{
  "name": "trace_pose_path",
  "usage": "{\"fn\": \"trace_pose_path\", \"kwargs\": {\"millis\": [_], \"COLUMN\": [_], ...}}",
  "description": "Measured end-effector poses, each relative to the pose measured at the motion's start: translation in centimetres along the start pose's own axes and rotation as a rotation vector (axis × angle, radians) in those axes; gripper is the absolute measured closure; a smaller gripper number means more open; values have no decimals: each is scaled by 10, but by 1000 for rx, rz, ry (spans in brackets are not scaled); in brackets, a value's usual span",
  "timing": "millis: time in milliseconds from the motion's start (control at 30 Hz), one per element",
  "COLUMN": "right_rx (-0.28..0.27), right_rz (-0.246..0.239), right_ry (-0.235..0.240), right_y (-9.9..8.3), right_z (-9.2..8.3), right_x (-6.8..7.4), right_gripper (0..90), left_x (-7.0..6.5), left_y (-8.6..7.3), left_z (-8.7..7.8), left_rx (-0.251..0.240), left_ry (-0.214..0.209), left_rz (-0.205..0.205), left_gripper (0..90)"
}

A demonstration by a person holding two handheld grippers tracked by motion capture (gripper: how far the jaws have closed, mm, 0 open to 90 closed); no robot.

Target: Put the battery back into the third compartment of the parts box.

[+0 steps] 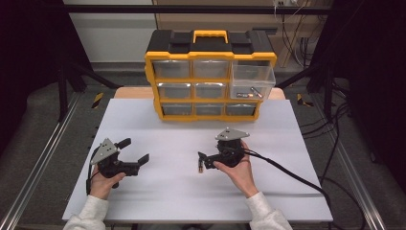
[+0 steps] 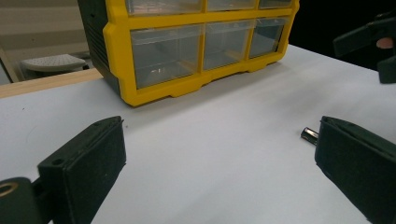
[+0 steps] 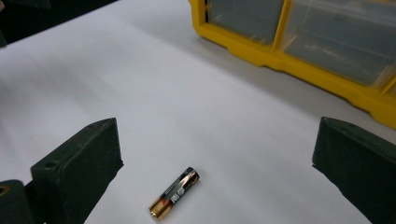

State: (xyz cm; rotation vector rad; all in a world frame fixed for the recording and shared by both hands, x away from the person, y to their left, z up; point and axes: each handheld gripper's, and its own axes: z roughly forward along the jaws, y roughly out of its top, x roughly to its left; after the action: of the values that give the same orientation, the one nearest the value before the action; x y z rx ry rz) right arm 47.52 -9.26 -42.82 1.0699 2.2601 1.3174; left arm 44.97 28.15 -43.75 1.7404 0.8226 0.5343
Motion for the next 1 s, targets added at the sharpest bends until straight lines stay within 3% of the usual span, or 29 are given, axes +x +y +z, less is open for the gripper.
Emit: {"fn": "trace_pose_path", "kwargs": {"millis": [533, 733, 1000], "right_rx": [108, 148, 172], "right_rz": [9, -5, -14], "right_ry": [31, 36, 42], "right_y": [-26, -35, -41], "right_z": [34, 44, 49], "right_x": [11, 13, 15], "right_gripper": [76, 184, 392], "left_x": [0, 0, 0], "left_y": [0, 0, 0], "left_z": [0, 0, 0], "left_rx": [-2, -2, -1], "left_ry": [-1, -1, -1], "left_rz": [-5, -5, -2], "left_gripper": [15, 16, 16]}}
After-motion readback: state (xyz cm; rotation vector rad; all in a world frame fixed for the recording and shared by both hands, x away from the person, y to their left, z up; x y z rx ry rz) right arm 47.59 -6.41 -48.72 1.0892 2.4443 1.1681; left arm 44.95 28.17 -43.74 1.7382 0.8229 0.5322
